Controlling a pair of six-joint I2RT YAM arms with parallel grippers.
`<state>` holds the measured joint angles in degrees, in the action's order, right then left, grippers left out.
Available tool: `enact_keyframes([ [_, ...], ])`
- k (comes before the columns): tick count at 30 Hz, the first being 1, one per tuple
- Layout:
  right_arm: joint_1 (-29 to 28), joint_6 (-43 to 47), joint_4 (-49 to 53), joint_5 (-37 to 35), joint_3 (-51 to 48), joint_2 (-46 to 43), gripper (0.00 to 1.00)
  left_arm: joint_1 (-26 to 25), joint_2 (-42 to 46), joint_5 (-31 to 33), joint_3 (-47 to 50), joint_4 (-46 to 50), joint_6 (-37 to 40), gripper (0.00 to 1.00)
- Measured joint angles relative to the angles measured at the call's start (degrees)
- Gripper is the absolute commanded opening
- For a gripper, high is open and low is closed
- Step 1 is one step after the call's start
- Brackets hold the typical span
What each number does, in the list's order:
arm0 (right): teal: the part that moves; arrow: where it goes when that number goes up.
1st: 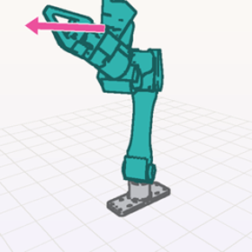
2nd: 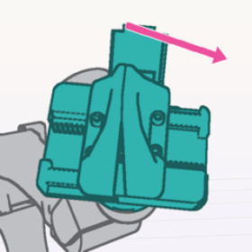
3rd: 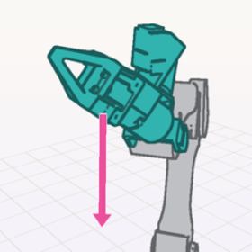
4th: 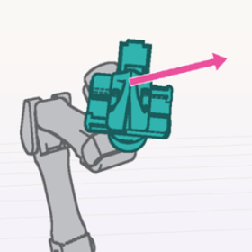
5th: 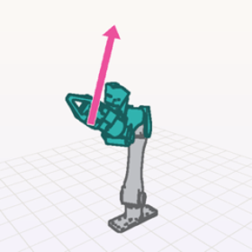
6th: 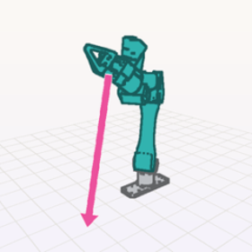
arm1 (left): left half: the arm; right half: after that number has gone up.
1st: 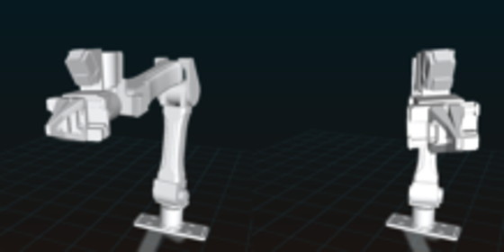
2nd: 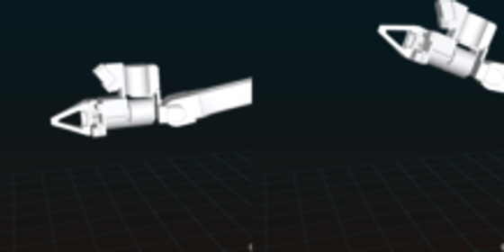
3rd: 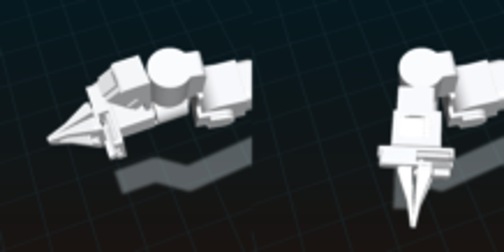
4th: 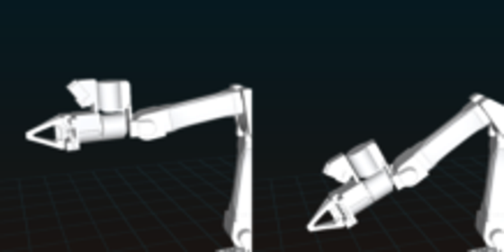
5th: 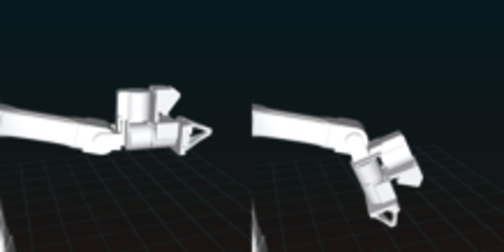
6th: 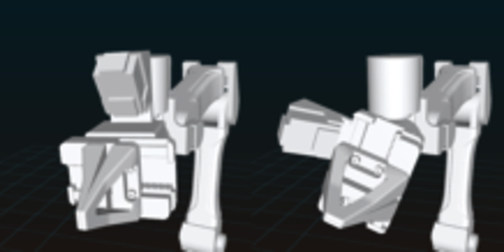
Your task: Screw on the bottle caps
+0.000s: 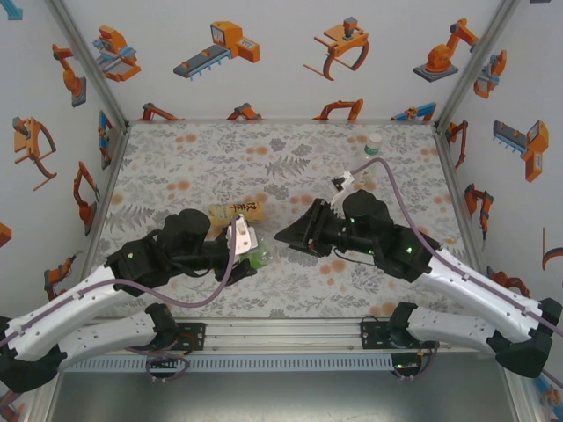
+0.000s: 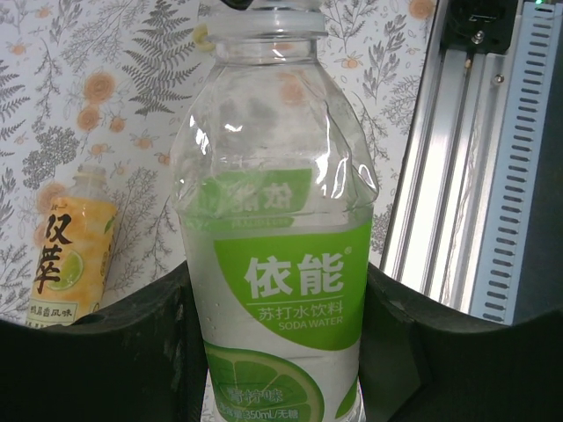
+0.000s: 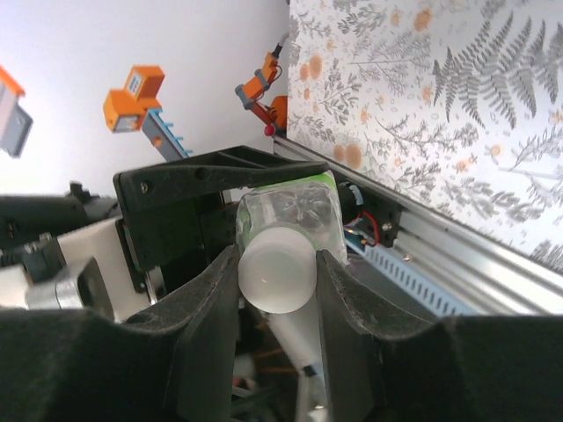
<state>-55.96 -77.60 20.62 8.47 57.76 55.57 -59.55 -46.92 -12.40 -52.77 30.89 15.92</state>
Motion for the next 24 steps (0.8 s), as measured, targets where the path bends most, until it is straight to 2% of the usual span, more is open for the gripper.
enact_keyframes([
  [5,0.07,-6.47,1.7,-1.18,0.26,1.09,0.01,0.0,-0.7,1.42,0.0,0.28,0.0,0.0],
  [6,0.07,-6.71,2.23,-1.55,0.48,1.33,0.05,0.0,-0.96,1.55,0.0,0.35,0.0,0.0],
  [10,0.07,-5.68,3.93,-2.14,1.75,1.64,0.35,0.0,-1.38,1.31,0.0,-0.11,0.07,0.0],
  [13,0.04,-1.73,5.84,-2.1,4.04,1.97,0.5,0.0,-1.4,0.13,-0.02,-1.4,0.22,0.0],
  [15,-0.11,1.79,6.47,-1.88,5.27,2.21,0.55,-0.04,-1.57,-1.31,-0.28,-2.99,0.35,0.0],
  [19,0.02,9.38,7.37,-1.9,6.86,2.23,0.61,-0.04,-1.57,-3.65,-0.7,-4.37,0.46,0.0],
  [24,1.33,20.92,7.91,-0.98,9.64,2.16,0.59,-0.04,-1.55,-5.99,-0.7,-4.33,0.7,0.0],
])
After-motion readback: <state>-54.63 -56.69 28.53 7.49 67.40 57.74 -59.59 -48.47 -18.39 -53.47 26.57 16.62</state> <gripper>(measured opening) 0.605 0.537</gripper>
